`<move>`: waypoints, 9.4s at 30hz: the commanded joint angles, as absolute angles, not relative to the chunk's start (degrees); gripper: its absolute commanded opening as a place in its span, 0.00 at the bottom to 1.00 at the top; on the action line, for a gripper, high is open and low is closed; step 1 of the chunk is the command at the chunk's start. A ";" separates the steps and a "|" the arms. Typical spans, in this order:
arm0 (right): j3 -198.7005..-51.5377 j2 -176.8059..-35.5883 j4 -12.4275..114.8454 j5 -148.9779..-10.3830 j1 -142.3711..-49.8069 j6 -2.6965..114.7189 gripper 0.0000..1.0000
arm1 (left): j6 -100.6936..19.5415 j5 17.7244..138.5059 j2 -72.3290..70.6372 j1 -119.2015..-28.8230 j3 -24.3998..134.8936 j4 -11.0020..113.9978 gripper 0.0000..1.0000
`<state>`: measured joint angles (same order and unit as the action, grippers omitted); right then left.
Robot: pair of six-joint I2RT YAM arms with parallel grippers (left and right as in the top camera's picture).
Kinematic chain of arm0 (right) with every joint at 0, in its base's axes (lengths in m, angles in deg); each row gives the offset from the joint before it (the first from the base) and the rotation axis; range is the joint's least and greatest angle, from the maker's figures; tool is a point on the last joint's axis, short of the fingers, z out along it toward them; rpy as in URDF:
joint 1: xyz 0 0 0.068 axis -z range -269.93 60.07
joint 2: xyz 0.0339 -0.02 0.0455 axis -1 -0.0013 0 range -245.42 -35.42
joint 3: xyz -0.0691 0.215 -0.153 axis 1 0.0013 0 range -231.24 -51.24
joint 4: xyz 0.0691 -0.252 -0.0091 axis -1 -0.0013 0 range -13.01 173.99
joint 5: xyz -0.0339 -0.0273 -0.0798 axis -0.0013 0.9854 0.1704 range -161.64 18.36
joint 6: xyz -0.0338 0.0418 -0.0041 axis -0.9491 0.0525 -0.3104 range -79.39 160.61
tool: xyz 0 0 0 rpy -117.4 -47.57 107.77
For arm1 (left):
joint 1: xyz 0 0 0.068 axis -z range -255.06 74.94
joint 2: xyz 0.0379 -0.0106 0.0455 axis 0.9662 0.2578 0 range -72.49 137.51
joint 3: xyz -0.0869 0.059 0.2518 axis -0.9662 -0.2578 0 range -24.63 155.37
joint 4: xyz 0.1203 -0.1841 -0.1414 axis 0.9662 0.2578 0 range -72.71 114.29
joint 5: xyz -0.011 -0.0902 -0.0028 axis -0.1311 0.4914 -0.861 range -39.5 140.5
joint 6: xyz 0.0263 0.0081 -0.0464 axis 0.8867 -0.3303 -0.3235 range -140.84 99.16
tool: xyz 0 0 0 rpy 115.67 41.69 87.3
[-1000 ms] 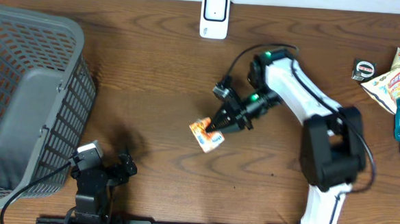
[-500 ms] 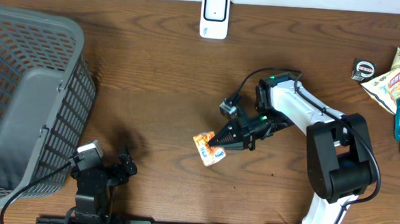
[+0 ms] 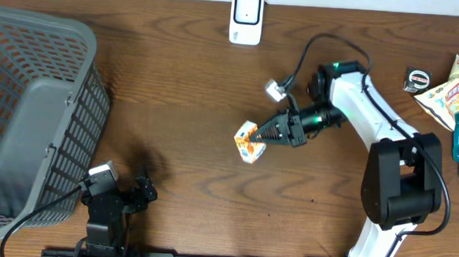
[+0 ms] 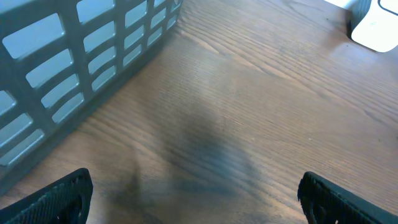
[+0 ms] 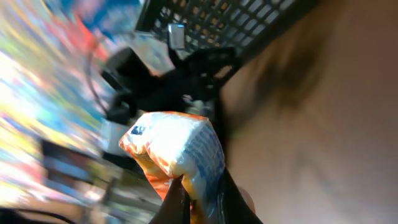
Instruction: Scan the item barcode
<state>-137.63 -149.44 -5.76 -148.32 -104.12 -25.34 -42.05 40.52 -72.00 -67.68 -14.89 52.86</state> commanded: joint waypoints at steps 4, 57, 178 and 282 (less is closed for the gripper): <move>-143.03 -148.13 21.30 -127.34 -106.13 -0.27 0.01 | -42.58 39.93 -72.26 -67.75 -15.50 53.30 0.98; -187.73 -173.66 39.29 -42.84 -106.48 26.00 0.01 | -42.58 39.95 -72.26 -67.75 -15.50 53.30 0.98; -51.58 -35.70 82.72 -68.52 -89.17 53.24 0.99 | -42.58 39.93 -72.26 -67.75 -15.50 53.30 0.98; -51.56 -35.76 79.96 -68.59 -89.17 53.24 0.99 | -17.00 52.46 -72.26 -73.80 -24.40 21.28 0.98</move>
